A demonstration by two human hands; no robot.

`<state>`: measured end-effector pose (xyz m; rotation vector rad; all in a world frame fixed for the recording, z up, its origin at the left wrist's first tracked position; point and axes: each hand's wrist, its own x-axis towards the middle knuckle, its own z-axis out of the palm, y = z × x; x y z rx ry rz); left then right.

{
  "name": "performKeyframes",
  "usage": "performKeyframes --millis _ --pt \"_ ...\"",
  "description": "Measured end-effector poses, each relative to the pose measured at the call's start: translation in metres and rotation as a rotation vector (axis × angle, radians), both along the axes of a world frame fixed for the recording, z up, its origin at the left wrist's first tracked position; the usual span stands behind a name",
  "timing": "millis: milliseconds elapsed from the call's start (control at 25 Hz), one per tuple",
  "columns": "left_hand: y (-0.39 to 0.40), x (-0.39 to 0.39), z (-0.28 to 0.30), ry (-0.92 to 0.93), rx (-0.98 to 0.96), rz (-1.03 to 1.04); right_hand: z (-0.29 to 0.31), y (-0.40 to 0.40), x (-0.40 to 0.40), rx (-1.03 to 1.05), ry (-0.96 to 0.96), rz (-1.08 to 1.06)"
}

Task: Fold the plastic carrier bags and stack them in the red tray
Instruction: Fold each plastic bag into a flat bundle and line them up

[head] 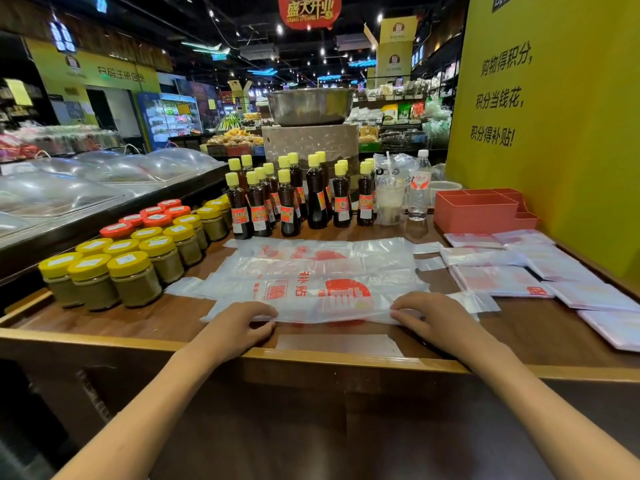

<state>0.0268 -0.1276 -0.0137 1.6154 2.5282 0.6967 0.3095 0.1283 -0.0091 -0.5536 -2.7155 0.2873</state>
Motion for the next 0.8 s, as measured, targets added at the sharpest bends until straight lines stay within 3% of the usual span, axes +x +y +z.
performKeyframes --millis 160,440,680,800 --pt "-0.004 0.005 0.000 0.015 0.030 -0.002 0.000 -0.002 0.000 0.082 -0.022 0.062" --pt "-0.013 0.007 -0.002 0.194 0.235 0.000 -0.005 0.000 -0.002 0.447 0.112 0.171" --pt "-0.014 -0.012 0.033 0.474 0.270 -0.086 0.007 -0.003 0.011 0.371 0.244 0.057" --pt "-0.008 -0.018 0.043 0.524 0.261 -0.049 0.031 -0.006 0.007 0.297 0.255 0.017"
